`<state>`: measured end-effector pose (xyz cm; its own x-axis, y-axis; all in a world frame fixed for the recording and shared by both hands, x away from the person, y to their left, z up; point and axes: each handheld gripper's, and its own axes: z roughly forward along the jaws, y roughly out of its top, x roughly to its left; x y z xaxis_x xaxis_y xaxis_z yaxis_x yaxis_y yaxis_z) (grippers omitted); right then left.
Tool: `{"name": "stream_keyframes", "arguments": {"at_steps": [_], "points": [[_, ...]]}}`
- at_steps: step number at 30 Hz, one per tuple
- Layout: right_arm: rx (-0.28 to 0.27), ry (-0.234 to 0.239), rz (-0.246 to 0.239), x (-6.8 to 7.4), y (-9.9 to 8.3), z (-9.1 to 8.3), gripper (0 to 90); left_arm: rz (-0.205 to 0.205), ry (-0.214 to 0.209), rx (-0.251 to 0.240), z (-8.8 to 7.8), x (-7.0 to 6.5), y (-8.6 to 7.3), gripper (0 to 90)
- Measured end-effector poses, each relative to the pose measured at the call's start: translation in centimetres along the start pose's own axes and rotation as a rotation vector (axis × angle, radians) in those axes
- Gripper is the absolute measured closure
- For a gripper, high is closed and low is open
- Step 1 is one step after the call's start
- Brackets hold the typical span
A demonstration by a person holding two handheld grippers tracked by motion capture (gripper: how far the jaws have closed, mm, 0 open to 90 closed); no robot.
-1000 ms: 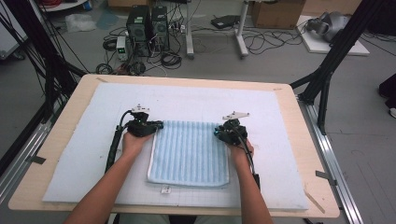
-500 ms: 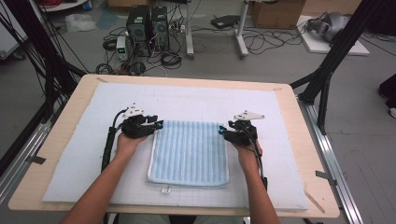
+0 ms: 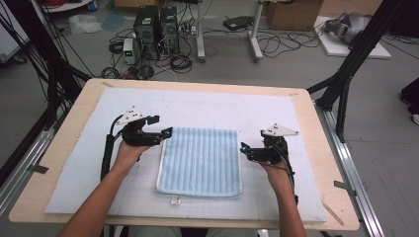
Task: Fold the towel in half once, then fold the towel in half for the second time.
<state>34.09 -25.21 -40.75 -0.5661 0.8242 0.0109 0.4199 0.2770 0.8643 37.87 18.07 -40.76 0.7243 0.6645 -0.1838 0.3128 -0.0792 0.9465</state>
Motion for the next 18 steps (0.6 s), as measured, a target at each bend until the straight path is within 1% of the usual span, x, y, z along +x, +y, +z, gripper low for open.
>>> {"name": "stream_keyframes", "arguments": {"at_steps": [2, 4, 6, 10, 12, 13, 15, 16, 18], "points": [[-0.005, 0.007, -0.017, 0.0, -0.1, -0.3, 9.9, 0.004, -0.009, -0.002, -0.3, 0.0, 0.1, 18.7], [-0.006, 0.006, -0.016, 0.0, -0.2, -0.4, 9.9, -0.002, -0.005, -0.009, -0.6, 0.3, 0.2, 18.7], [-0.004, 0.005, -0.023, 0.1, -0.2, -0.4, 9.9, -0.017, 0.0, -0.018, -0.7, 0.6, 0.2, 18.7], [-0.003, 0.019, -0.033, 0.3, -0.1, -0.3, 9.9, -0.01, 0.011, -0.001, -0.8, 0.4, 0.2, 18.7], [0.0, 0.02, -0.04, 0.3, -0.1, -0.1, 9.9, -0.007, 0.01, 0.001, -1.0, 0.2, 0.3, 18.7], [0.005, 0.022, -0.036, 0.4, -0.1, -0.1, 9.9, -0.005, 0.014, -0.005, -1.1, 0.1, 0.3, 18.6], [0.005, 0.028, -0.043, 0.5, 0.0, 0.0, 9.8, -0.013, 0.02, -0.006, -1.2, 0.4, 0.4, 18.6], [0.003, 0.03, -0.045, 0.6, 0.0, 0.0, 9.9, -0.021, 0.03, -0.008, -1.1, 0.5, 0.3, 18.5], [0.001, 0.027, -0.042, 0.5, 0.0, 0.0, 9.9, -0.031, 0.039, -0.008, -1.1, 0.8, 0.3, 18.3]]}}
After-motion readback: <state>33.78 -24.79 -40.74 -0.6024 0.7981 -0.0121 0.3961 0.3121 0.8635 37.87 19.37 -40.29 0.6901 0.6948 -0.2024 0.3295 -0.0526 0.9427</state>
